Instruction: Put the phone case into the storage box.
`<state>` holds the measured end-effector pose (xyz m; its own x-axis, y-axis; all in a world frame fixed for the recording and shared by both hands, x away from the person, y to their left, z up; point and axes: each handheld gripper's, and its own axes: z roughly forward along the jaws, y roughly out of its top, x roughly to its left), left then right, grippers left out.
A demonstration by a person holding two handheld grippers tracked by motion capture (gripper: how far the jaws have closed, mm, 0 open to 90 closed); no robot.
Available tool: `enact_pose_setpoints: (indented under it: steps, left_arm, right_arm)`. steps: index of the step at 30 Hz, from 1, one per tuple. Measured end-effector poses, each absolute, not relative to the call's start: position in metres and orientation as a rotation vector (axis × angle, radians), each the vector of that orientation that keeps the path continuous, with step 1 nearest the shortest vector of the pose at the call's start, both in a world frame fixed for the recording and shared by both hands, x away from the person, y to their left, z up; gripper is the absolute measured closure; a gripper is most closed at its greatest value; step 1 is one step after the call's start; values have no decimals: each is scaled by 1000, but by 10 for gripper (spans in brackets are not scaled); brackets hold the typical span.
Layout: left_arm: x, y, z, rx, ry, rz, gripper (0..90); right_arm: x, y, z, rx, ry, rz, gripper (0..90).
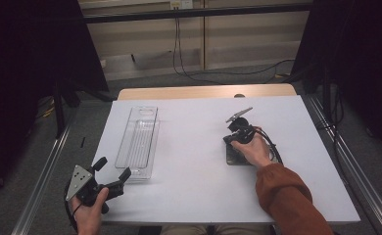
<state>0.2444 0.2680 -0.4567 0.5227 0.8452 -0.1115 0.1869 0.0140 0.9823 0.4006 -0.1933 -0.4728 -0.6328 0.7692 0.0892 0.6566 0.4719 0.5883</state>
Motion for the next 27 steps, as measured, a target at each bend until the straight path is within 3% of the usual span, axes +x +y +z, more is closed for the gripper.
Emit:
enact_pose_setpoints:
  steps: [27]
  left_arm:
    - [244,268,-457,1501,932,651,27]
  right_arm:
    - [369,-193,-471,1194,2593,898,900]
